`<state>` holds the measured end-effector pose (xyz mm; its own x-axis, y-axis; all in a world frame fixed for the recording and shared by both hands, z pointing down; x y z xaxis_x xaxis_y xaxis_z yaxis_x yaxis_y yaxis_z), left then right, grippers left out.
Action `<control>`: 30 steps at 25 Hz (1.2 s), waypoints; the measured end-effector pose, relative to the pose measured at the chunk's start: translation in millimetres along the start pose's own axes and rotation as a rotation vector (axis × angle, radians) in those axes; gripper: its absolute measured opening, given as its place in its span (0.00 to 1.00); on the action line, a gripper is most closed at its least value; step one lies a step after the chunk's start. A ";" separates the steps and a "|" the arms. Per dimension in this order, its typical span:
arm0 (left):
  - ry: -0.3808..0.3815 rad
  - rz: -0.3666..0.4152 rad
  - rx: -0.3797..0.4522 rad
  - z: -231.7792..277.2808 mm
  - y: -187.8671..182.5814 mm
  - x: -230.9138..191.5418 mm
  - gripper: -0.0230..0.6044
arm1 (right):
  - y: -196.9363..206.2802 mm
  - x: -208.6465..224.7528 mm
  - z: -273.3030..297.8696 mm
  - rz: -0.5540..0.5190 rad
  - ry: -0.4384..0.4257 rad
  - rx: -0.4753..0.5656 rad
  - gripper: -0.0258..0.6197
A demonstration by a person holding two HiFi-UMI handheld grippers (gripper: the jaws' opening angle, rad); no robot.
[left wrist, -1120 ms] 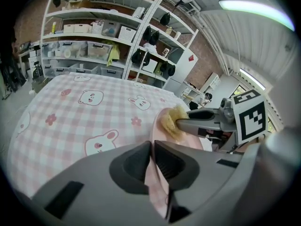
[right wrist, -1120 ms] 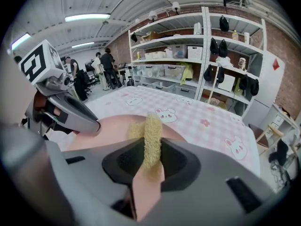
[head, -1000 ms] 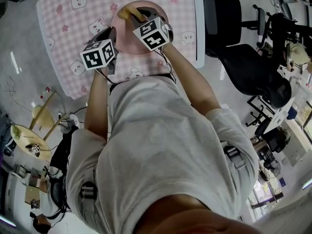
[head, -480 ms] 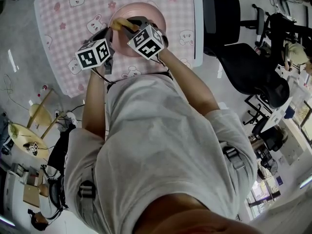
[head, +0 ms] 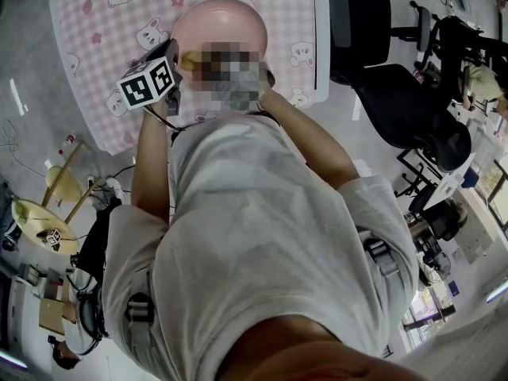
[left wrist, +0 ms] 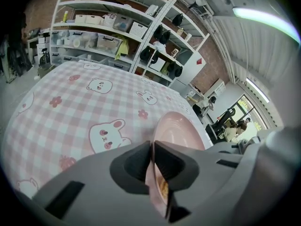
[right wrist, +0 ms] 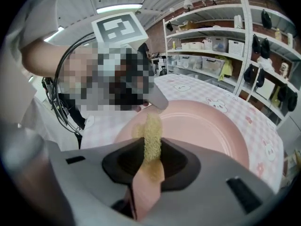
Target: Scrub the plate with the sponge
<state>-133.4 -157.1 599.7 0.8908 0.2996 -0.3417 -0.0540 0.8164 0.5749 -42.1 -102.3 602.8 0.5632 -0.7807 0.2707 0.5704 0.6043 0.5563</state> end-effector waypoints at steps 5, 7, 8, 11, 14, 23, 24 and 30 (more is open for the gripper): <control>0.002 -0.006 -0.003 3.3 1.4 -4.1 0.09 | 32.6 -5.3 0.3 0.013 -0.045 -0.084 0.19; -0.001 -0.012 -0.013 4.8 5.7 -5.6 0.09 | 47.8 -2.0 -2.0 0.049 -0.057 -0.109 0.19; -0.002 -0.014 -0.017 5.1 7.7 -6.0 0.09 | 53.3 0.9 -4.0 0.059 -0.053 -0.116 0.19; -0.005 -0.017 -0.022 3.9 10.2 -8.0 0.09 | 61.5 12.4 -11.0 0.071 -0.020 -0.127 0.19; -0.002 -0.025 -0.023 2.6 10.6 -8.0 0.09 | 65.5 25.8 -18.2 0.090 0.016 -0.131 0.19; -0.003 -0.010 -0.020 1.9 10.0 -6.9 0.09 | 67.0 84.5 -40.6 0.210 0.229 -0.104 0.19; -0.005 -0.005 -0.021 1.7 9.9 -6.6 0.09 | 64.4 92.7 -42.1 0.226 0.259 -0.098 0.19; -0.011 0.029 -0.018 -2.0 -1.0 1.0 0.09 | 40.3 136.8 -42.6 0.266 0.379 -0.073 0.19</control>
<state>-133.3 -156.6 597.3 0.8938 0.3177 -0.3166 -0.0878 0.8162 0.5711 83.5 -178.0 628.7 0.8664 -0.4925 0.0828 0.4098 0.7958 0.4458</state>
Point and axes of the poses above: the fingertips, and each gripper's own axes: z forward along the fingers, x to its right, y out of its underside, the point moved 3 cm from there along -z, backward along the fingers, and after that the axes turned 15 degrees about z, right-handed, at the moved point
